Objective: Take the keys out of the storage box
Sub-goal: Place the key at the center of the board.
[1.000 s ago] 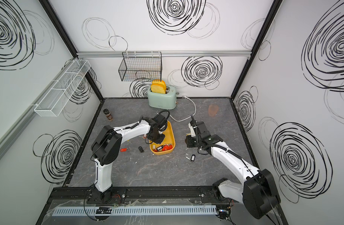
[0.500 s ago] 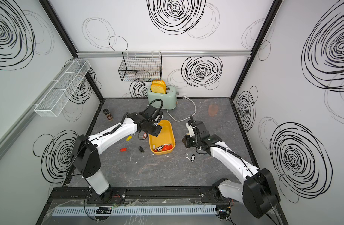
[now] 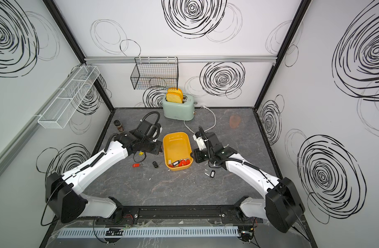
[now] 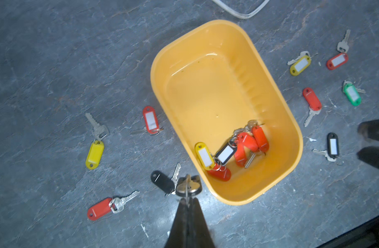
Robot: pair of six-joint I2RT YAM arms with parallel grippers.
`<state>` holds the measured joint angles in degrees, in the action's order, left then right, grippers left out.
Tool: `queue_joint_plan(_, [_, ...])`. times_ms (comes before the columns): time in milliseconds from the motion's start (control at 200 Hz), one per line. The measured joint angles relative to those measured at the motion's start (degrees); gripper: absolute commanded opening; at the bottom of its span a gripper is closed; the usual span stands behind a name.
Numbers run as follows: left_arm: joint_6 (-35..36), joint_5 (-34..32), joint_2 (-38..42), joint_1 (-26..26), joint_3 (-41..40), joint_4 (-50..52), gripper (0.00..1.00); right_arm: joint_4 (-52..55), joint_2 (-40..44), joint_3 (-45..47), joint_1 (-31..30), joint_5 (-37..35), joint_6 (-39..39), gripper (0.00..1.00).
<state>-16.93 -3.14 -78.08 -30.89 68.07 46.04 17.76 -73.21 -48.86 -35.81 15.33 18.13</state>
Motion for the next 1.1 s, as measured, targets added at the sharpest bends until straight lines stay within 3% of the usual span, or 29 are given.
queue_joint_plan(250, [-5.16,-1.92,7.61,2.89,-12.22,3.45,0.00,-0.42,-1.84,-0.20,-0.02,-0.02,-0.07,0.35])
queue_joint_plan(460, [-9.66,-0.70,10.97,2.40,-20.09,4.46,0.00,-0.46,-2.84,-0.20,0.00,-0.09,-0.20,0.35])
queue_joint_plan(995, [-16.02,4.39,5.09,-4.94,-25.81,0.66,0.02,-0.63,-3.56,-0.22,0.00,-0.37,-0.66,0.35])
queue_joint_plan(1025, [-16.20,4.66,4.68,-5.40,-25.97,0.26,0.09,-0.63,-3.67,-0.24,0.00,-0.37,-0.66,0.35])
queue_joint_plan(1096, [-16.65,5.18,3.89,-6.29,-26.08,-0.28,0.13,-0.63,-4.13,-0.35,0.00,-0.37,-0.76,0.36])
